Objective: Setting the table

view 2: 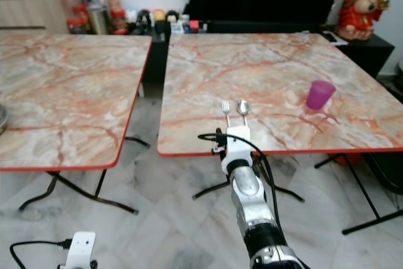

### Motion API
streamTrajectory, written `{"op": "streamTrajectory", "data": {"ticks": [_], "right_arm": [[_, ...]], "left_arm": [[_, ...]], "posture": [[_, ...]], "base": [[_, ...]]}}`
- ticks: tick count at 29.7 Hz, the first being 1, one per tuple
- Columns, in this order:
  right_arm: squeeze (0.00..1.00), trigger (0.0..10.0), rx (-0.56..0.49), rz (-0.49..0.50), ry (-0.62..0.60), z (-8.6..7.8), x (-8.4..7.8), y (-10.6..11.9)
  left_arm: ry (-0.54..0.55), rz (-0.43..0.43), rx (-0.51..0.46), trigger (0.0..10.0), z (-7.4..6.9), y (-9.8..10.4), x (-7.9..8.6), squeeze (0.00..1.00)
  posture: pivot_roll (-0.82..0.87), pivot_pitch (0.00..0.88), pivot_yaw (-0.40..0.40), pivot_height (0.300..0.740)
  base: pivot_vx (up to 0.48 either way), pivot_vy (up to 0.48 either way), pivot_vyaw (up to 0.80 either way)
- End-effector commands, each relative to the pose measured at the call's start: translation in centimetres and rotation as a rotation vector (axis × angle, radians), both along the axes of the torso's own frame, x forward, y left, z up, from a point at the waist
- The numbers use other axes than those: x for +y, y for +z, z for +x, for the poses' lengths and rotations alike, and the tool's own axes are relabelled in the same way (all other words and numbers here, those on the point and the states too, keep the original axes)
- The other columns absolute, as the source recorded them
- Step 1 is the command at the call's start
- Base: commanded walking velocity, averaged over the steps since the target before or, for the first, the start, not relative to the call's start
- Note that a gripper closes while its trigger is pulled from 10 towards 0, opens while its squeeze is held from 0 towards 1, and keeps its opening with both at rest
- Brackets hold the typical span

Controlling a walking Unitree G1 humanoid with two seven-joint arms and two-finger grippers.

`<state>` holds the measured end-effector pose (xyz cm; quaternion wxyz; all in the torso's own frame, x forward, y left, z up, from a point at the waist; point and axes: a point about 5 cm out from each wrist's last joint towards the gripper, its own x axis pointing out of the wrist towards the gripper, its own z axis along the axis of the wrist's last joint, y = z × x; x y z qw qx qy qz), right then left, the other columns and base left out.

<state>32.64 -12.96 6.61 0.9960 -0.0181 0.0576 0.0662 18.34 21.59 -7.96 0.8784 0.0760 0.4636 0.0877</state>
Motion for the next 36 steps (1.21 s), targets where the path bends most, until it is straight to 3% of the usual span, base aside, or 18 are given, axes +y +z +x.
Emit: {"op": "streamTrajectory", "data": {"ticks": [1, 17, 36], "right_arm": [[0.0, 10.0, -0.024, 0.003, 0.012, 0.3, 0.3, 0.6], [0.0, 10.0, -0.015, 0.021, 0.028, -0.4, 0.9, 0.1], [0.0, 10.0, -0.022, 0.017, 0.018, -0.8, 1.6, 0.2]], "left_arm": [[0.011, 0.005, 0.0, 10.0, 0.1, 0.1, 0.2, 0.0], [0.008, 0.009, 0.003, 10.0, 0.0, 0.0, 0.1, 0.0], [0.008, 0.017, 0.008, 10.0, -0.3, -0.1, 0.3, 0.0]], "posture": [[-0.07, 0.0, -0.029, 0.736], [-0.07, 0.0, -0.032, 0.736], [-0.07, 0.003, -0.025, 0.736]], "base": [[0.39, 0.0, 0.0], [0.395, 0.0, 0.0], [0.0, 0.0, 0.0]]}}
